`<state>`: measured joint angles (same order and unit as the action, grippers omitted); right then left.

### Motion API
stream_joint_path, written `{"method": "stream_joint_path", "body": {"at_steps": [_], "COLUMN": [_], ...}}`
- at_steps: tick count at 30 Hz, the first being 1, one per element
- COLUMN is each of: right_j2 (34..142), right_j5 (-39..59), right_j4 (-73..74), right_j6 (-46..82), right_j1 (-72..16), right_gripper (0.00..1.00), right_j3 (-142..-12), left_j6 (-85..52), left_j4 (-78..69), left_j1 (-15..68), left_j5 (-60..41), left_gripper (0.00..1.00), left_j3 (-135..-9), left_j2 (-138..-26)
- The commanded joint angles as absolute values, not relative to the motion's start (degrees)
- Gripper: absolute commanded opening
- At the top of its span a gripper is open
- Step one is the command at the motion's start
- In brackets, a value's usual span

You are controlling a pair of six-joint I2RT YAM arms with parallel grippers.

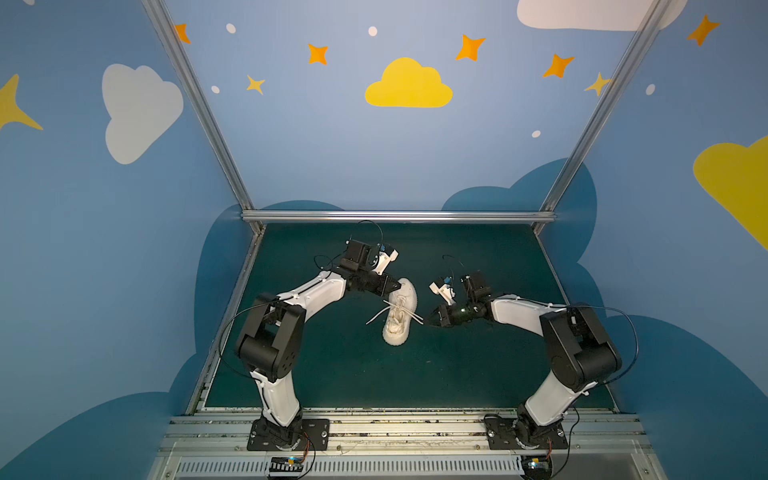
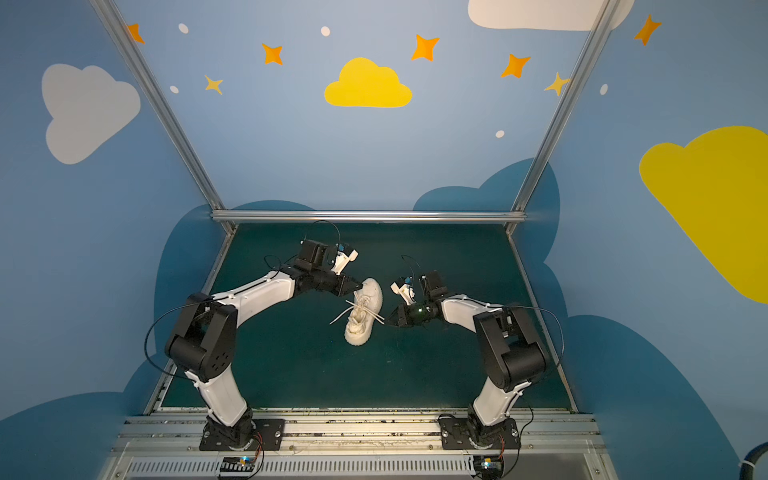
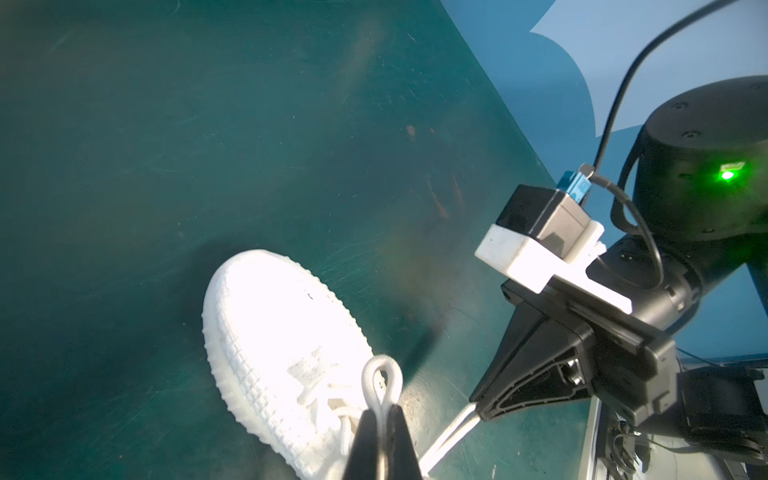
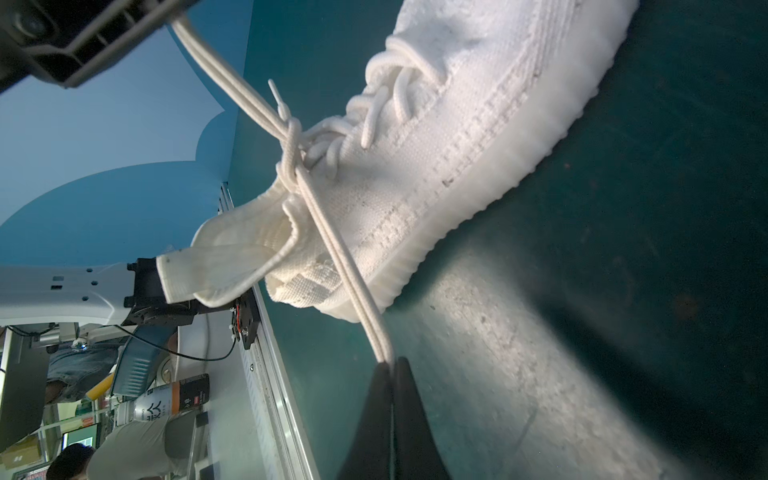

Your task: Tie the shoes

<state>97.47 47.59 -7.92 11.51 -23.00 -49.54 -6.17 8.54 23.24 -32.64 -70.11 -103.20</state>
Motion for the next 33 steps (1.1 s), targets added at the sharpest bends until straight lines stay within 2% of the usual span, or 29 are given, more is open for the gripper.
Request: {"method": "stream_joint_path", "body": {"at_steps": [1,15,33], "right_j2": [96.6,97.6,99.6], "right_j5": [47.5,47.6,48.2], "right_j4": [-8.5,-7.1,-5.1], "right_j6": [11.5,13.0,14.2], "right_j1": [-22.8,-22.5,-22.2], "right_gripper": [0.00,0.00,0.00], "right_j3": [-49.1,-47.0,-45.9], "left_j6": [-7.3,-9.6,-10.4], "left_j4": [3.9,-0.5,-0.8], "left_j1": [22.7,22.9,21.7], "left_j5": [-33.3,-31.7,-29.3], "left_gripper": [0.03,0.03,0.03], "left_j3": [-69.8,-66.4,-66.1], "left_j2": [-100.3,-97.6,-99.6]}}
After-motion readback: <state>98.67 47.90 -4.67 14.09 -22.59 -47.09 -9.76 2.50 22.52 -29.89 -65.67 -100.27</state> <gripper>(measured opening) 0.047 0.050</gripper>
